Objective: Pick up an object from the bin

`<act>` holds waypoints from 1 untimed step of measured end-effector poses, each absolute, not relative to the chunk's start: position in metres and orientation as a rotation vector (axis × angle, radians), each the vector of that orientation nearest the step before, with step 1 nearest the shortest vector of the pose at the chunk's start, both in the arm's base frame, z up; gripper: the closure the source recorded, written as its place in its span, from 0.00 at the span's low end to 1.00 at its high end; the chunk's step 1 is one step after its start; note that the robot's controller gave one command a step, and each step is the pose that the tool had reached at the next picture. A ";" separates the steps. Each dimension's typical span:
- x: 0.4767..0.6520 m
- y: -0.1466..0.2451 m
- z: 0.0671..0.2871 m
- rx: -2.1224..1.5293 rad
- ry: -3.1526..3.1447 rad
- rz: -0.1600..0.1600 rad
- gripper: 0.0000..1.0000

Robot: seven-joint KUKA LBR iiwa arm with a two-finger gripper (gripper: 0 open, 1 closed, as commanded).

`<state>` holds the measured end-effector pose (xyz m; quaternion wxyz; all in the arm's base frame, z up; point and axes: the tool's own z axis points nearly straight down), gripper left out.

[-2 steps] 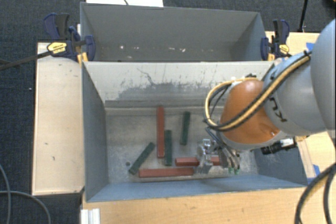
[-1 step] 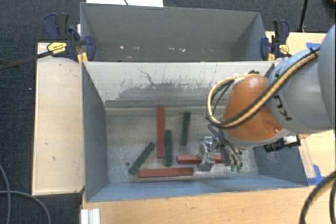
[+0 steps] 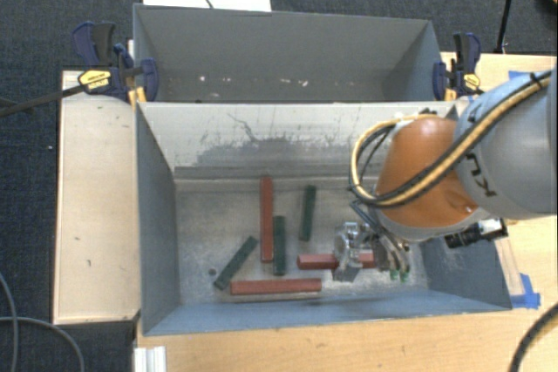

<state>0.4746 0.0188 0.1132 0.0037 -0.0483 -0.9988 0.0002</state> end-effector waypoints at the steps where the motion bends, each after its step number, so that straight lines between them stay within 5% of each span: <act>1: 0.477 0.019 0.190 -0.146 -3.143 -0.001 1.00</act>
Offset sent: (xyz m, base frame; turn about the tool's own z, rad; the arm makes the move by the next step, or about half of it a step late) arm 0.0000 0.0000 0.0397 0.0000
